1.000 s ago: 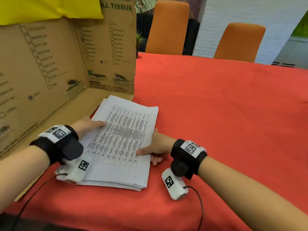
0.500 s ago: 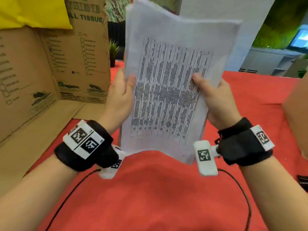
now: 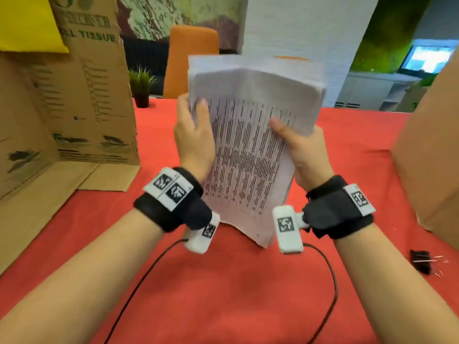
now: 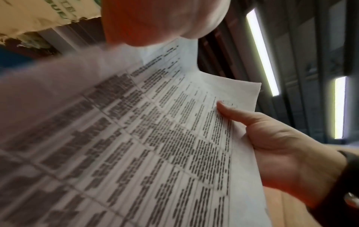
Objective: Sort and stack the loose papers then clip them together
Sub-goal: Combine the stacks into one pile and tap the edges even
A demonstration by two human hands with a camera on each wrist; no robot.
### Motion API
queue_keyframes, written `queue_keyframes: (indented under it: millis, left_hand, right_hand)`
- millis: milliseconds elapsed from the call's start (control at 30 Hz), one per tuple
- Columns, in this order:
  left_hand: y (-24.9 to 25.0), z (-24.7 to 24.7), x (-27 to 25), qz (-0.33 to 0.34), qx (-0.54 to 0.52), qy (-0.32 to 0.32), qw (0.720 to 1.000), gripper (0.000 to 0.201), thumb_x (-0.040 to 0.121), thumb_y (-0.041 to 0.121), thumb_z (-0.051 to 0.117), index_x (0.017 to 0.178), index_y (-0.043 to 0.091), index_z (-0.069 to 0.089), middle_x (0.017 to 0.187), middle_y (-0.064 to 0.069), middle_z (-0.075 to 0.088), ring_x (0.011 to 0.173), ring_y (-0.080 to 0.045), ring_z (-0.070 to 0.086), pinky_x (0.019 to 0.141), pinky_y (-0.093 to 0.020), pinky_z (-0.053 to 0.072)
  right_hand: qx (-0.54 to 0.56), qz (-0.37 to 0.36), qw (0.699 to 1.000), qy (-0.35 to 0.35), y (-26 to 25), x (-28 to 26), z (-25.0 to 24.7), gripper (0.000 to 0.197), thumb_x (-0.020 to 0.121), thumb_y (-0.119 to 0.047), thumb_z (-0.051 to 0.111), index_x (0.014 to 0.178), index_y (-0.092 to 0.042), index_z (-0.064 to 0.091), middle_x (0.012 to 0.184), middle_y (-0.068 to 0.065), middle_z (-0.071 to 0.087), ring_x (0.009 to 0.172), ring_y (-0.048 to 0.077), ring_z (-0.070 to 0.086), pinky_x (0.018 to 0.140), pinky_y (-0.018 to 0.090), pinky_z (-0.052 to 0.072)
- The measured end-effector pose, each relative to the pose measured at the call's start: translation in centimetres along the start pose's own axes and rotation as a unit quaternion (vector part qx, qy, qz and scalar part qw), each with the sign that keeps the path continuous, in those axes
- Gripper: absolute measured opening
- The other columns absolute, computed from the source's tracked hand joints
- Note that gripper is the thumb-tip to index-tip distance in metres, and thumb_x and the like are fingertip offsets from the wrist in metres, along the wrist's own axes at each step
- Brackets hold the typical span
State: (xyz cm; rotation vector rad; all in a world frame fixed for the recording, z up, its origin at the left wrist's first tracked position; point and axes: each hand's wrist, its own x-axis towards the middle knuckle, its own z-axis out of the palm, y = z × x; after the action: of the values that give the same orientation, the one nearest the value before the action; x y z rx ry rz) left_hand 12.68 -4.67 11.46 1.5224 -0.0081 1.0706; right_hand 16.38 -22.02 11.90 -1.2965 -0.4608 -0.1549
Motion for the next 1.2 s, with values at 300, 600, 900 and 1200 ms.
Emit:
queue_keyframes:
  millis: [300, 600, 900, 1200]
  left_hand:
    - [-5.1, -2.1, -1.3, -0.223, 0.063, -0.073, 0.97, 0.039, 0.089, 0.032, 0.048, 0.118, 0.007, 0.051, 0.119, -0.015, 0.059, 0.084, -0.012, 0.048, 0.077, -0.029, 0.04]
    - [-8.5, -4.1, -7.6, -0.431, -0.192, -0.03, 0.881, 0.021, 0.091, 0.025, 0.06, 0.105, 0.01, 0.066, 0.089, -0.001, 0.077, 0.074, -0.01, 0.073, 0.059, -0.022, 0.058]
    - [-5.7, -11.0, -1.1, -0.225, -0.109, -0.117, 0.961, 0.047, 0.073, 0.027, 0.069, 0.118, 0.014, 0.061, 0.107, 0.002, 0.073, 0.094, -0.012, 0.071, 0.077, -0.025, 0.058]
    - [-1.0, -10.0, 0.0, -0.033, -0.049, -0.093, 0.994, 0.031, 0.092, 0.002, 0.054, 0.109, 0.029, 0.055, 0.098, 0.022, 0.072, 0.095, 0.004, 0.065, 0.084, -0.018, 0.054]
  right_hand:
    - [-0.196, -0.002, 0.979, -0.051, 3.0, 0.0, -3.1, 0.029, 0.083, -0.025, 0.069, 0.106, -0.007, 0.068, 0.109, 0.02, 0.071, 0.102, 0.038, 0.067, 0.091, 0.058, 0.051]
    - [0.179, 0.138, 0.963, 0.143, 5.9, -1.0, -3.1, 0.026, 0.092, -0.005, 0.058, 0.117, -0.006, 0.065, 0.122, 0.015, 0.067, 0.114, 0.031, 0.063, 0.098, 0.052, 0.049]
    - [-0.054, 0.185, 0.978, -0.081, 6.4, -2.8, -10.4, 0.066, 0.046, -0.04, 0.092, 0.102, -0.012, 0.073, 0.102, 0.004, 0.075, 0.091, 0.017, 0.069, 0.079, 0.033, 0.054]
    - [0.024, 0.098, 0.99, -0.098, 2.9, -1.1, -7.8, 0.03, 0.083, -0.009, 0.06, 0.112, -0.014, 0.066, 0.109, 0.0, 0.074, 0.098, 0.015, 0.07, 0.082, 0.03, 0.057]
